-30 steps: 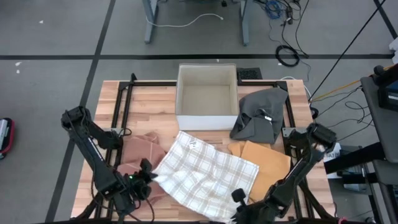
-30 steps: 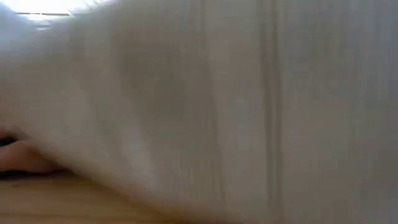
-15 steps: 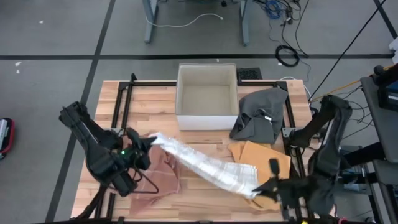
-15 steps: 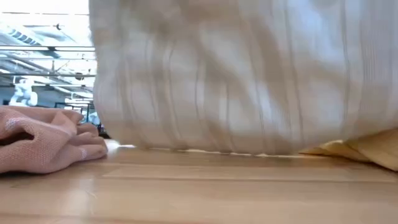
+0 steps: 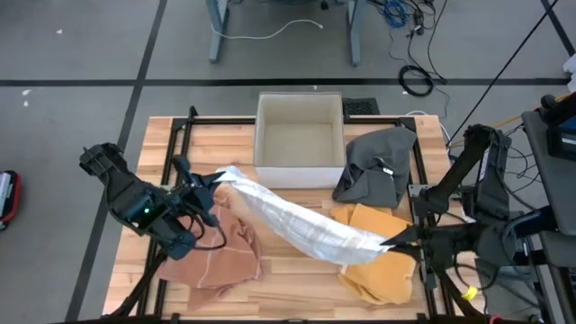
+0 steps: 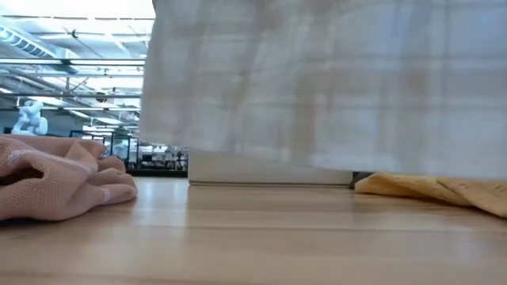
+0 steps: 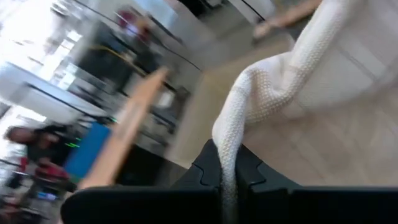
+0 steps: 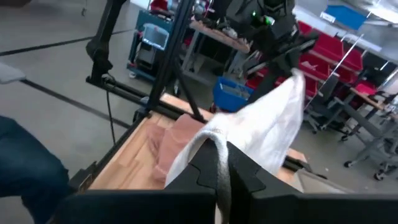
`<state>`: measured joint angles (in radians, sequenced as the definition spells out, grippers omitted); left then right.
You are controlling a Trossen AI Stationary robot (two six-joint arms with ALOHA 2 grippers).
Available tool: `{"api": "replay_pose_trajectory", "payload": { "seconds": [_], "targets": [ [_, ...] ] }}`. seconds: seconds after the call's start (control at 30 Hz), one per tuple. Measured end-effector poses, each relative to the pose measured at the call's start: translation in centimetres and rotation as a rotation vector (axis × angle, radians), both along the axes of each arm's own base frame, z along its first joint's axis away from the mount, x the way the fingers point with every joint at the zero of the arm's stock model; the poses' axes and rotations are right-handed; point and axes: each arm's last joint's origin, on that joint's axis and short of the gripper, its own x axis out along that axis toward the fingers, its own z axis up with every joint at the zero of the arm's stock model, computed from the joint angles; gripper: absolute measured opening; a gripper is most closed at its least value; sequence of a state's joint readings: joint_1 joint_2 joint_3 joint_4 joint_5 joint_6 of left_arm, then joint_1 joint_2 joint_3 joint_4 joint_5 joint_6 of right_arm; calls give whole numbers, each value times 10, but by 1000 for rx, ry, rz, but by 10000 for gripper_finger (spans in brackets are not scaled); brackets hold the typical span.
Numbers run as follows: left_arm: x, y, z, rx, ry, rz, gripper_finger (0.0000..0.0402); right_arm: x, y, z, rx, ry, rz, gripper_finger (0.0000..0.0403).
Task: Fold towel
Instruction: Fold the white patterned towel
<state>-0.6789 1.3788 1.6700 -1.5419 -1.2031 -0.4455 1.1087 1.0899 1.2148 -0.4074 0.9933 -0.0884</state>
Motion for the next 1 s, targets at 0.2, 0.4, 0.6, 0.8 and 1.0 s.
{"api": "replay_pose_trajectory", "payload": {
  "seconds": [0.2,0.4,0.6,0.8,1.0],
  "targets": [
    [5,9,2,-63,-21,54,4,-13,-21,15,-7,-56,-40,0],
    [15,24,2,-96,-30,132,4,-29,-54,31,23,-108,-63,0],
    [22,39,3,-70,-28,205,5,-42,-85,36,29,-121,-125,0],
    [21,30,0,-203,-3,144,5,-48,-92,28,78,-50,17,0],
    [12,-1,-19,-449,173,-15,5,-41,-68,-11,128,170,122,0]
  ]
}}
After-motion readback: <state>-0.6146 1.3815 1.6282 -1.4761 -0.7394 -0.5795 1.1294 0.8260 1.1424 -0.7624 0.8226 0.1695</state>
